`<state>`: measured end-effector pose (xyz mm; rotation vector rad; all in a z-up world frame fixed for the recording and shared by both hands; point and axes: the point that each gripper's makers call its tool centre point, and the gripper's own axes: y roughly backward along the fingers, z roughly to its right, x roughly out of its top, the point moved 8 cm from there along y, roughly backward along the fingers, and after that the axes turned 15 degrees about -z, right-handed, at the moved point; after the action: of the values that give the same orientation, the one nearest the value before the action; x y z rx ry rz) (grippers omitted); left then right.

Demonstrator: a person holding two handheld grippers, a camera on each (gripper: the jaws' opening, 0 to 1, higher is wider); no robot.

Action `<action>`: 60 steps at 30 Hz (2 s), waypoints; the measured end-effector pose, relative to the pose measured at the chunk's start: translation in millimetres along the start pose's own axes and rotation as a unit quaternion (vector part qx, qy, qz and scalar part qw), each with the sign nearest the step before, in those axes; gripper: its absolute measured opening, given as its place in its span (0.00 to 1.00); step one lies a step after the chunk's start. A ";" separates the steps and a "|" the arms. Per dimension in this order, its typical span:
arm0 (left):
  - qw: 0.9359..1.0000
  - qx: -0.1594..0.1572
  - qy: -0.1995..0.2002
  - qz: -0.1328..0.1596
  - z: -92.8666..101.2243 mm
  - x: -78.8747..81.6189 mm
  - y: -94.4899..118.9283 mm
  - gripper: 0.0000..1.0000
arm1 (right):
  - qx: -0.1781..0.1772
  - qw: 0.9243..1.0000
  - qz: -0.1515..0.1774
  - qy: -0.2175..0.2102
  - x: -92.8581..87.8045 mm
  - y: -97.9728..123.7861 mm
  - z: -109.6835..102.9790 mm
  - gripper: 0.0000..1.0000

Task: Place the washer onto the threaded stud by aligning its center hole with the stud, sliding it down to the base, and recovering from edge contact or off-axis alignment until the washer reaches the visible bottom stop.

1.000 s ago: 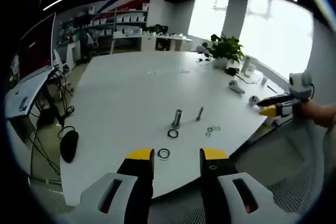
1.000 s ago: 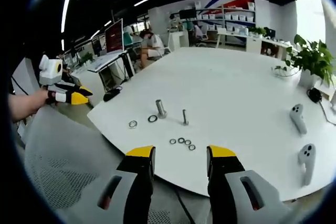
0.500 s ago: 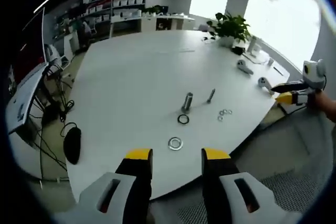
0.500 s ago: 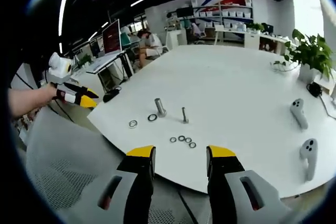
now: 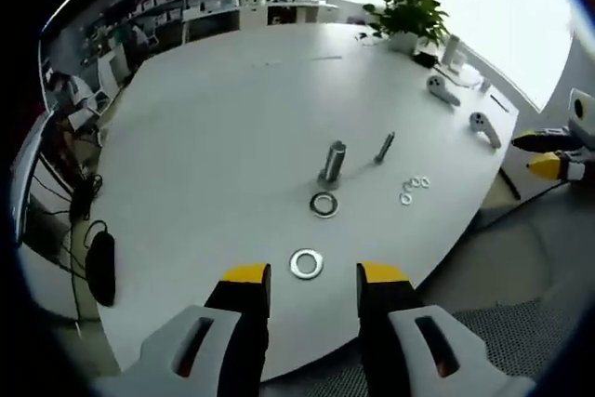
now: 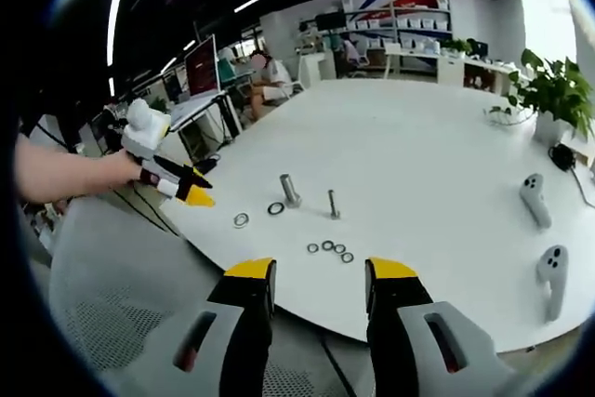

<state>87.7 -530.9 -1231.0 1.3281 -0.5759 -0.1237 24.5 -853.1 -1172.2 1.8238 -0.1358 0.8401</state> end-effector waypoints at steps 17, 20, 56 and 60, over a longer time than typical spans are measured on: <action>0.984 0.002 -0.085 -0.158 -0.8 10.0 -69.3 0.32 | 0.000 1.000 0.005 -0.006 1.1 0.3 1.0 0.38; 0.983 0.018 -0.093 -0.155 -4.1 14.5 -71.9 0.31 | 0.001 1.000 0.004 -0.007 1.3 0.1 1.2 0.38; 0.943 0.039 -0.232 -0.236 -3.9 25.3 -75.3 0.22 | -0.004 1.000 0.007 -0.016 1.6 0.6 4.0 0.35; 0.944 0.039 -0.233 -0.229 -3.1 23.2 -73.8 0.21 | -0.004 1.000 0.006 -0.016 1.3 0.6 4.0 0.35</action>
<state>126.3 -556.5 -1293.0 1.5019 -0.6613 -0.8218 27.1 -856.4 -1171.7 1.8311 -0.1713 0.8174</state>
